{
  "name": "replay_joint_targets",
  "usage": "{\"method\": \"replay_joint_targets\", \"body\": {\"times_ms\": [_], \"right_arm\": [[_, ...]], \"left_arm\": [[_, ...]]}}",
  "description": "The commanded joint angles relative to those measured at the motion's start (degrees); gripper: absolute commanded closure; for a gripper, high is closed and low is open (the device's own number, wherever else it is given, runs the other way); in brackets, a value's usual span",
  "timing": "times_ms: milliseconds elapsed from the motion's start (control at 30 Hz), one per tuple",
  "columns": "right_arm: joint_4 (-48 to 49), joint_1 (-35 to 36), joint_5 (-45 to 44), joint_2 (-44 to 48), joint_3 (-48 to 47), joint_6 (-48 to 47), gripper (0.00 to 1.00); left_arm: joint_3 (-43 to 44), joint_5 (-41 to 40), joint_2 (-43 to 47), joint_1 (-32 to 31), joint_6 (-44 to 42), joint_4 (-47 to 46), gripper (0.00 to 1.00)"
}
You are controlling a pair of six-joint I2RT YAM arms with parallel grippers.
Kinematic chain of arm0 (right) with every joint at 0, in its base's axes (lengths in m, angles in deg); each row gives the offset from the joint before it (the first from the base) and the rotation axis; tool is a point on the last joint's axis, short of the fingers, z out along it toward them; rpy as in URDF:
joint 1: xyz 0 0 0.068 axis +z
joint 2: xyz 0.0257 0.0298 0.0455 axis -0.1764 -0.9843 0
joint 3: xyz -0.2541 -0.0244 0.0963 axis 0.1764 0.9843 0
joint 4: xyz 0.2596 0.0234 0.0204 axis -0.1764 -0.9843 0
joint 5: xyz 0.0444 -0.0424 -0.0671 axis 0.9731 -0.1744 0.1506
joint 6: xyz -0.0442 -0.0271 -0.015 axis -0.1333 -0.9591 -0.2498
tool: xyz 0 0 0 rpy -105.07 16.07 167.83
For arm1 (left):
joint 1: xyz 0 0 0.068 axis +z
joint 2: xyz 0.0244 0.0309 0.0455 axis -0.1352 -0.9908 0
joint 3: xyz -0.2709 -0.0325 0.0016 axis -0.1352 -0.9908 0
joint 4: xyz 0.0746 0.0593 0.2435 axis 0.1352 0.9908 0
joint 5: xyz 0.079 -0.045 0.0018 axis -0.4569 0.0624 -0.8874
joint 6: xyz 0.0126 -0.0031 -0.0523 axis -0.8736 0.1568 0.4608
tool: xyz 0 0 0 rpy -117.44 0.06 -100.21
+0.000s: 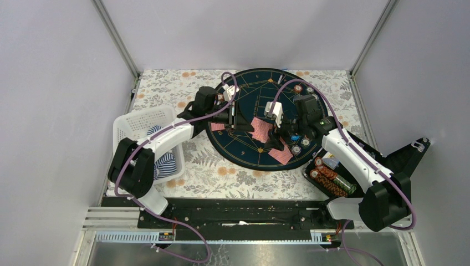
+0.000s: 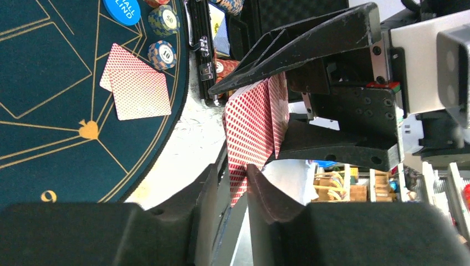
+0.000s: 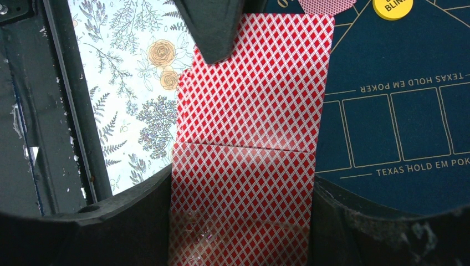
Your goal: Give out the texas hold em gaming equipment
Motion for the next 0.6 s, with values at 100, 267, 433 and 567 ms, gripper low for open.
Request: {"method": "replay_joint_targets", "body": {"times_ms": [100, 267, 433, 567], "right_arm": [[2.7, 0.5, 1.3, 1.8, -2.5, 0.5, 1.0], [3.0, 0.4, 1.4, 1.8, -2.3, 0.8, 1.0], [3.4, 0.4, 1.3, 1.7, -2.5, 1.3, 1.0], [4.3, 0.0, 1.1, 1.6, -2.7, 2.7, 1.0]], "left_arm": [[-0.8, -0.4, 4.9, 2.1, -0.2, -2.7, 0.89], [-1.4, -0.4, 6.1, 3.1, 0.0, -3.0, 1.0], [-1.9, 0.6, 7.1, 4.6, 1.7, -4.6, 1.0], [-3.1, 2.2, 8.3, 8.0, 5.9, -8.9, 1.0]]}}
